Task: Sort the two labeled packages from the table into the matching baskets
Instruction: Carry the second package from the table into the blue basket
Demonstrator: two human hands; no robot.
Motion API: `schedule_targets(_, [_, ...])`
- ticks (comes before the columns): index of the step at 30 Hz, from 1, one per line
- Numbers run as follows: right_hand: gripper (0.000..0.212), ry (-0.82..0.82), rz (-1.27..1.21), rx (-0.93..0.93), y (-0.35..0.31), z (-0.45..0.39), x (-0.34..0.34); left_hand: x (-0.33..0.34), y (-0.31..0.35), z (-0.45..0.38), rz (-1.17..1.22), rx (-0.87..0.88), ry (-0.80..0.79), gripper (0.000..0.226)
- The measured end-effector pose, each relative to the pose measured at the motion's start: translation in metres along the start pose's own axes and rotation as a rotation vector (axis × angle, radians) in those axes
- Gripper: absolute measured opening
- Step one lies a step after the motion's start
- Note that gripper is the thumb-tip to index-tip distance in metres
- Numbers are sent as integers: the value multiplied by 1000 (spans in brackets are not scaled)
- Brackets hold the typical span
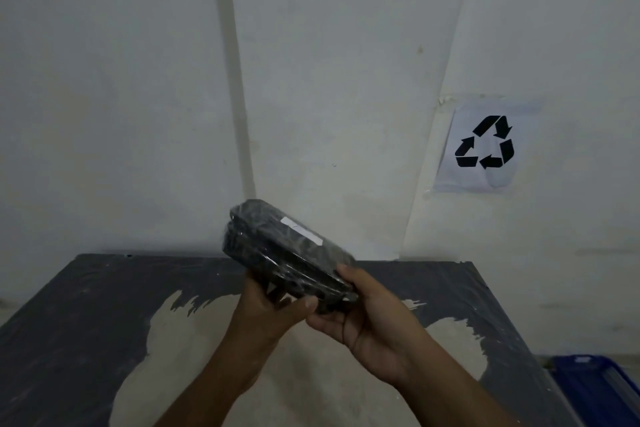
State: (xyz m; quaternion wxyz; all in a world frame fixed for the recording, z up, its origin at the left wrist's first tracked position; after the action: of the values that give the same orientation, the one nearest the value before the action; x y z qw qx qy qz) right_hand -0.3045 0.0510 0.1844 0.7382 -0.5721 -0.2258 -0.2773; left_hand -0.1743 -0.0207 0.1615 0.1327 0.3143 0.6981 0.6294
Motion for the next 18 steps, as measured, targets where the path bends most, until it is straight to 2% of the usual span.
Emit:
schedule_targets(3, [44,8,20,-95,-8,1,-12,-13,3,8,-79,-129,-116,78])
schedule_targets(5, [44,26,85,-164,-16,3,-21,-23,3,10,-116,-199,-145,65])
schedule_targets(7, [43,43,174,-229,-25,6,-31,-35,3,8,-100,-256,-48,50])
schedule_targets(9, [57,38,253,-277,-35,10,-39,-46,2,3,12,-305,122,46])
schedule_targets(11, [65,14,293,-293,-43,14,-47,-48,8,-2,125,-309,192,39])
schedule_targets(14, [66,-30,348,-278,-51,18,-57,-38,18,-9,125,-286,110,43])
schedule_targets(16, [64,-70,375,-257,-53,20,-61,-26,20,-13,43,-271,2,55])
schedule_targets(18, [60,-113,378,-234,-51,21,-63,-13,20,-17,-22,-276,-113,56])
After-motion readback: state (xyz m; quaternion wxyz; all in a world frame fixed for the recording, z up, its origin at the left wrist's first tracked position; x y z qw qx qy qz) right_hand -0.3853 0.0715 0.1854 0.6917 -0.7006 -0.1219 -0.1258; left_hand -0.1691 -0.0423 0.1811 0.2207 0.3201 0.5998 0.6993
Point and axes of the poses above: each hand's wrist, its own z-axis away from the middle knuckle, its own x-axis out of the palm, y = z × x, the point moved 3 cm from there along -z, towards the middle knuckle, and after that the axes turned 8 degrees about -y, right-handed, at the moved point
